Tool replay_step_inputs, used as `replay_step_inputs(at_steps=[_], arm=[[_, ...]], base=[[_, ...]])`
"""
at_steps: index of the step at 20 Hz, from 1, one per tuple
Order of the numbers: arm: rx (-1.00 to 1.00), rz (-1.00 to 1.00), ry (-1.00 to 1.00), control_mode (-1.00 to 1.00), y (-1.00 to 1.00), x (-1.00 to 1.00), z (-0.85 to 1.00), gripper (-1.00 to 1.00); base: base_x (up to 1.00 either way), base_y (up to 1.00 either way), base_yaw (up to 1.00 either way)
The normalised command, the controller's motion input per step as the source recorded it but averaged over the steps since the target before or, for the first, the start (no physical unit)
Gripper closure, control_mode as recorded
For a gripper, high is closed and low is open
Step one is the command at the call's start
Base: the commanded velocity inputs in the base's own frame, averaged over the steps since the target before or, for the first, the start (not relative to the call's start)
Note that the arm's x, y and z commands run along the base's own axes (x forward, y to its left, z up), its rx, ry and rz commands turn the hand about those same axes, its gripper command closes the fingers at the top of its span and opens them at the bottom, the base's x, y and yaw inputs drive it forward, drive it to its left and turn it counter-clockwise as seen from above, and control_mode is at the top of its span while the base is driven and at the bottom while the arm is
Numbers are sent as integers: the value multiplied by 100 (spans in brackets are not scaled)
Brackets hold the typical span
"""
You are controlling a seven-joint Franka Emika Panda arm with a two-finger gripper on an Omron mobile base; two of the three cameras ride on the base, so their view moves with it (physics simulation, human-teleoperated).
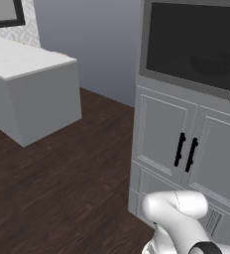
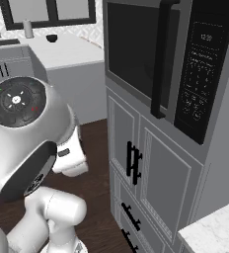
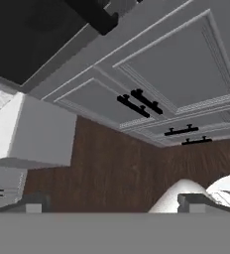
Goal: Pick the broccoli from the sink and place it in the bowl. Then pick the bowl and place it in the microwave. Then close the microwave door and press the start button.
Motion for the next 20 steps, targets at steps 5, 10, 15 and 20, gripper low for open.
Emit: replay_step_inputs(at_steps=[5, 10, 15, 20], arm=[[-61, -2, -55, -100, 26, -74, -15, 100], [-34, -11, -44, -100, 20, 11, -18, 100], [-6, -4, -30, -100, 0, 27, 7, 100], [-13, -14, -7, -100, 0, 0, 15, 100]], base=[[0, 0, 0], [0, 0, 0], [0, 0, 0], [0, 0, 0]])
